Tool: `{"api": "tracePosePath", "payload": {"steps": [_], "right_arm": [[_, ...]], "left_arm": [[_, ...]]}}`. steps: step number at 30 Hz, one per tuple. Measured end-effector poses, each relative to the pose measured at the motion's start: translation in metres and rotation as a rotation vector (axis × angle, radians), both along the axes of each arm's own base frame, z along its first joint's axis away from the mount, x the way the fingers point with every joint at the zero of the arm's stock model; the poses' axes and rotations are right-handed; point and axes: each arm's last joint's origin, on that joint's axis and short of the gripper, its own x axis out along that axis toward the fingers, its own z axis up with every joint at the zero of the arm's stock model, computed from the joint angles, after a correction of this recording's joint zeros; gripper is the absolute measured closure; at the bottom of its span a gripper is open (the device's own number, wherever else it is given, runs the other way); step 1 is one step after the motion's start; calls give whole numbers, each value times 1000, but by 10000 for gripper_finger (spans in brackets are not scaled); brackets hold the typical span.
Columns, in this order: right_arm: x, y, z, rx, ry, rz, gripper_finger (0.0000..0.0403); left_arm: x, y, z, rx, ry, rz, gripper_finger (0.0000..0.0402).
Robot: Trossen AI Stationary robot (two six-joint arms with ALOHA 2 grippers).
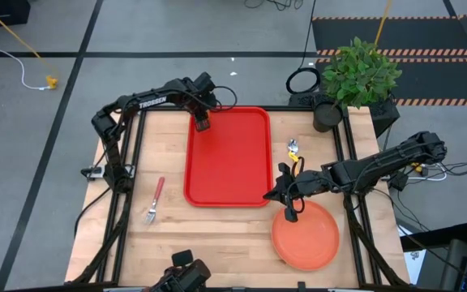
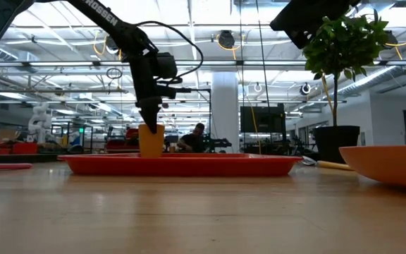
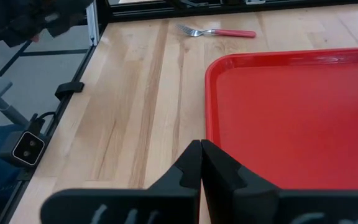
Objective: Pick and place plate/cup/fork/spoon on tray
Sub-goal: Put the orange plate on the red serving tray to the left side of the yellow cup
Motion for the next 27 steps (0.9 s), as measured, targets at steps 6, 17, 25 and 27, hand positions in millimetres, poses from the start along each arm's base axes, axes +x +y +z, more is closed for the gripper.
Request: {"api": "tracePosePath", "payload": {"steps": [6,17,25,27], "right_arm": [[0,0,0,3,-1,-1,403],[2,1,4,15,-42,-1,403],[2,1,4,25,-41,-4,403],[2,1,4,32,-40,-6,403]], "left_arm": [[-5,-12,29,72,-41,2,252],[-14,-71,98,111,-230,-41,252],[-9,-152,133,115,-328,-272,252],[-8,-173,137,101,-342,-332,252]]}}
